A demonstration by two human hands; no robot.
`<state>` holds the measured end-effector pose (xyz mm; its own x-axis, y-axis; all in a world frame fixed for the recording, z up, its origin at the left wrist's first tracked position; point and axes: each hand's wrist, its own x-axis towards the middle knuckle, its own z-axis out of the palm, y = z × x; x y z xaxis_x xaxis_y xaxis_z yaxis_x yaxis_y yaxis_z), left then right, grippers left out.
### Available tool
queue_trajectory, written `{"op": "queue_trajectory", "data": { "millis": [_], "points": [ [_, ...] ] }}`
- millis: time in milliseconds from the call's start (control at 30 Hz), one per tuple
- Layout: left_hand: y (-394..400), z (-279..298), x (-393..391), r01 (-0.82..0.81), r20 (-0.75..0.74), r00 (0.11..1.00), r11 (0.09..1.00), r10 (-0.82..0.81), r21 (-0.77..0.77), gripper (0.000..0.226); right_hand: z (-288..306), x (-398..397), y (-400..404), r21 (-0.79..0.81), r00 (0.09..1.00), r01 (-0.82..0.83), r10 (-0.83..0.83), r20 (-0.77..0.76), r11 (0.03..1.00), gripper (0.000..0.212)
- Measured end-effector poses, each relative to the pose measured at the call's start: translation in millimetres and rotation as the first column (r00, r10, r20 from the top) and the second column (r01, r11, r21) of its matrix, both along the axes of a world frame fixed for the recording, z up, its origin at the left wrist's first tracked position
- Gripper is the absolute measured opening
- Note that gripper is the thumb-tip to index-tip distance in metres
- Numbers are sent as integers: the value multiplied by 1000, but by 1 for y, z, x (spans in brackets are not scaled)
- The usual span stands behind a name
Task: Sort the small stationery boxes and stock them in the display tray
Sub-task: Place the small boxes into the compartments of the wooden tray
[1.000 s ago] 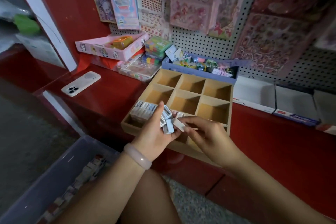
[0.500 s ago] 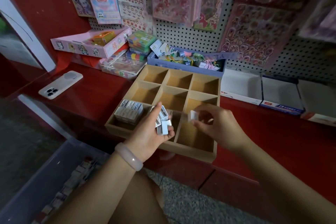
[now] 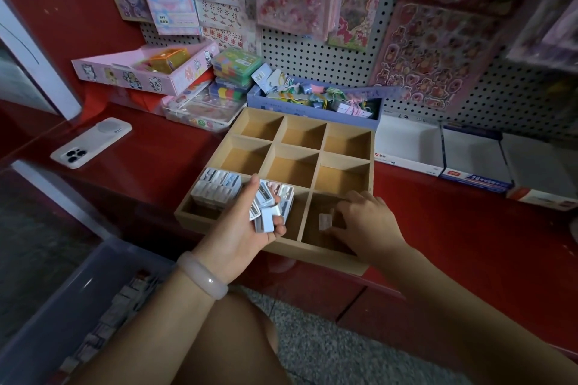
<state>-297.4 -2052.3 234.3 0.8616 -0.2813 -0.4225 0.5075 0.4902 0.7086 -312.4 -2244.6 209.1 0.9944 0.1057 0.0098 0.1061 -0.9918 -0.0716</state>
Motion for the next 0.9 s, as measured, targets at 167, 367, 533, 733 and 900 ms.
{"op": "queue_trajectory", "data": {
  "millis": [167,367,533,733,900],
  "points": [
    [-4,0,-2,39,8,999,999,-39,-7,46,-8,2,7,13,998,62,-62,17,998,31],
    [-2,0,-1,29,14,999,999,-30,26,33,-12,14,23,78,992,90,-96,78,993,23],
    [1,-2,0,40,13,999,999,-40,12,34,-13,11,22,87,992,105,-111,57,991,25],
    [-1,-2,-1,115,-6,993,993,-115,12,38,18,8,18,562,968,-152,6,252,813,19],
    [-11,1,-4,229,20,972,966,-233,120,59,38,10,25,576,895,-446,363,261,685,47]
  ]
}}
